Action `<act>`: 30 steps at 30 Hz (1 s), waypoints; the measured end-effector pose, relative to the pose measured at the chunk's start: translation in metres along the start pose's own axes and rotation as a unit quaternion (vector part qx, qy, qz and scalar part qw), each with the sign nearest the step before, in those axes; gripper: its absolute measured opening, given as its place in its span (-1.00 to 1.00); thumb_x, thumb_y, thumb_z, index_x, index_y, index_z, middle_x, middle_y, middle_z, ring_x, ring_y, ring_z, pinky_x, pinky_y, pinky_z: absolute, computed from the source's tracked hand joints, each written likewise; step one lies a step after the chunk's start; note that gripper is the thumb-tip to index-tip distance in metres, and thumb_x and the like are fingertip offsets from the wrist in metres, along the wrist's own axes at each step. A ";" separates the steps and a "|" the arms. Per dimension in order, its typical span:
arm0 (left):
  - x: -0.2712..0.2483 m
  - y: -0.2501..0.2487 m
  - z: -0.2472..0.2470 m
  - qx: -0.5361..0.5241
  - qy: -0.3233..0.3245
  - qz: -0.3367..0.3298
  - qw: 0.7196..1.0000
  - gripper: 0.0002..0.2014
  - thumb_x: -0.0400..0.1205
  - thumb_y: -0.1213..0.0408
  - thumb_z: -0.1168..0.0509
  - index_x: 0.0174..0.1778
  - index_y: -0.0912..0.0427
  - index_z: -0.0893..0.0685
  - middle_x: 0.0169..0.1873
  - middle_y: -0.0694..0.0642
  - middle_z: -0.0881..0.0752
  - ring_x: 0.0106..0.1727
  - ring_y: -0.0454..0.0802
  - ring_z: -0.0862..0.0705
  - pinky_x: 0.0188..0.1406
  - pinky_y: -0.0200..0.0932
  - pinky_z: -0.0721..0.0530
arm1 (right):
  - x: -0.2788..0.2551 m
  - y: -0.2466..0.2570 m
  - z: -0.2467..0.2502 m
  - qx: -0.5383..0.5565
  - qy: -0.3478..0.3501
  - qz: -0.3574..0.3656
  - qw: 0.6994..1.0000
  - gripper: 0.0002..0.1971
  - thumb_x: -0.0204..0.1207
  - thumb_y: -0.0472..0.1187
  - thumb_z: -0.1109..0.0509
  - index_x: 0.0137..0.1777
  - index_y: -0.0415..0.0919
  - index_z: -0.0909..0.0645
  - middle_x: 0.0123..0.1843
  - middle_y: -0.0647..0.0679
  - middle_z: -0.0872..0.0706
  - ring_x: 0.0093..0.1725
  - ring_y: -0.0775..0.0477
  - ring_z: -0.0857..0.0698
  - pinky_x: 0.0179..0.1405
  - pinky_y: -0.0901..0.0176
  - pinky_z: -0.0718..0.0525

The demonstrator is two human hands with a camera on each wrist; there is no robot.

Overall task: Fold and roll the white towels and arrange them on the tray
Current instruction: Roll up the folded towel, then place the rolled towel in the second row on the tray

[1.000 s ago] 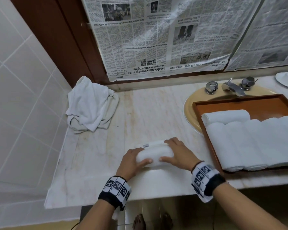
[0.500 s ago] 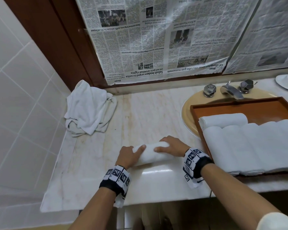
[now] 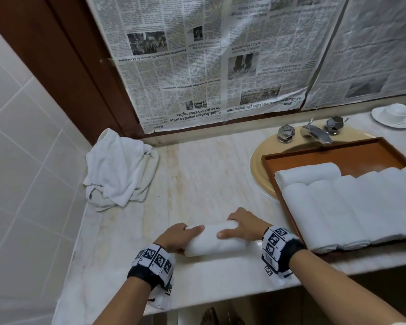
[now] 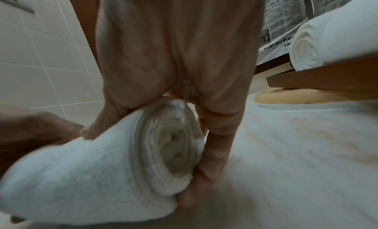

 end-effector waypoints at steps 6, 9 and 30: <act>-0.003 -0.006 0.000 -0.056 0.078 -0.001 0.995 -0.41 0.58 -0.13 -0.45 0.22 0.36 -0.63 0.17 0.29 -0.73 0.15 0.20 -0.78 0.12 0.13 -0.80 | -0.020 -0.001 0.006 0.033 0.010 0.000 0.999 -0.48 0.33 0.41 -0.49 0.07 0.05 -0.60 0.06 0.12 -0.67 0.05 0.08 -0.63 -0.01 0.19 -0.55; -0.013 -0.020 0.003 -0.062 0.148 -0.016 0.987 -0.48 0.60 -0.12 -0.43 0.17 0.32 -0.67 0.12 0.27 -0.74 0.09 0.18 -0.79 0.04 0.02 -0.81 | -0.032 0.000 0.022 0.062 -0.016 0.001 0.998 -0.49 0.24 0.40 -0.56 -0.02 0.07 -0.59 0.02 0.12 -0.69 0.03 0.09 -0.64 0.00 0.17 -0.57; 0.051 -0.275 -0.073 -0.073 0.101 -0.262 0.957 -0.68 0.63 0.12 -0.47 0.23 0.17 -0.67 0.07 0.27 -0.74 -0.06 -0.03 -0.77 -0.13 -0.02 -0.80 | -0.055 -0.124 0.269 0.117 -0.183 0.080 0.973 -0.63 0.34 0.20 -0.62 0.10 0.11 -0.74 0.06 0.19 -0.79 0.10 0.20 -0.71 0.13 0.22 -0.67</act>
Point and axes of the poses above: each hand's wrist, its own x-axis towards the middle knuckle, its own z-axis out of the back of the hand, y = z × x, the point moved 2 cm from there along x, towards the middle knuckle
